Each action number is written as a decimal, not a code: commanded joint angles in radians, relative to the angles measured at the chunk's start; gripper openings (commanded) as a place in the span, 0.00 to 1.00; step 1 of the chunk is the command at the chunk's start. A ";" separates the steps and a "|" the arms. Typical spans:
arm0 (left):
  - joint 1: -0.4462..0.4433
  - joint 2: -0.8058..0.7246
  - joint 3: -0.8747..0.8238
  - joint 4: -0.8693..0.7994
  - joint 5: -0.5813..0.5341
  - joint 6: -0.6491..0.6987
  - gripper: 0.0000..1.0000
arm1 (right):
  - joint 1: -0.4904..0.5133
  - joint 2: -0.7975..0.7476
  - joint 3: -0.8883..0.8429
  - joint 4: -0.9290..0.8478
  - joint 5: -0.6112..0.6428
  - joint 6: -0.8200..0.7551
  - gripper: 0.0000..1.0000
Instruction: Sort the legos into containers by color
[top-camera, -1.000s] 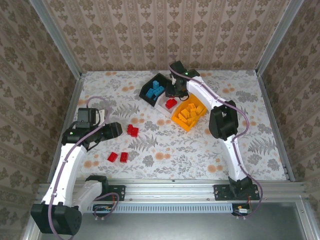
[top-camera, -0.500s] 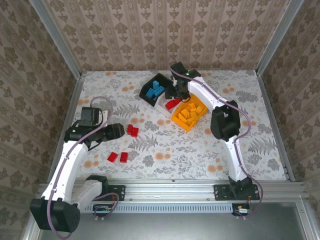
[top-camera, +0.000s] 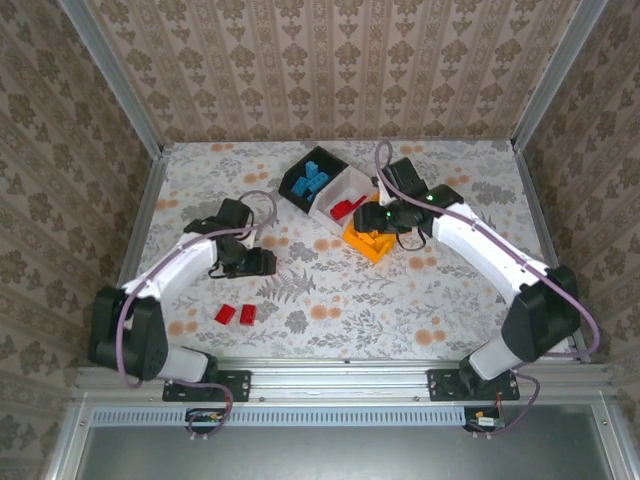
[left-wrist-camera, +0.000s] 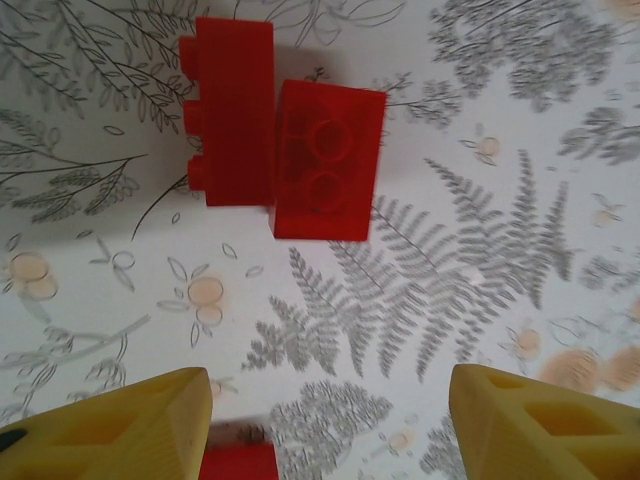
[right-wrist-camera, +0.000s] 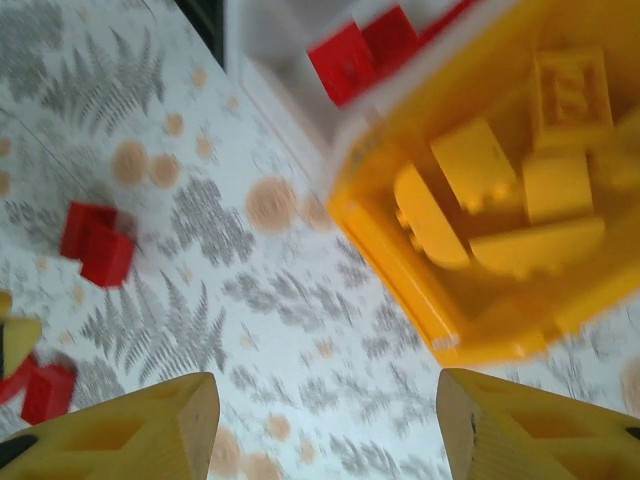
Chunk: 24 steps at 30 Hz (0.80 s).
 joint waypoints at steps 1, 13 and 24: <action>-0.012 0.075 0.033 0.058 -0.021 0.024 0.64 | -0.002 -0.096 -0.119 0.015 -0.007 0.028 0.62; -0.019 0.298 0.156 0.103 -0.010 0.052 0.62 | -0.004 -0.261 -0.288 0.026 0.009 0.060 0.62; -0.054 0.396 0.213 0.088 -0.031 0.068 0.43 | -0.005 -0.285 -0.302 0.016 0.026 0.069 0.63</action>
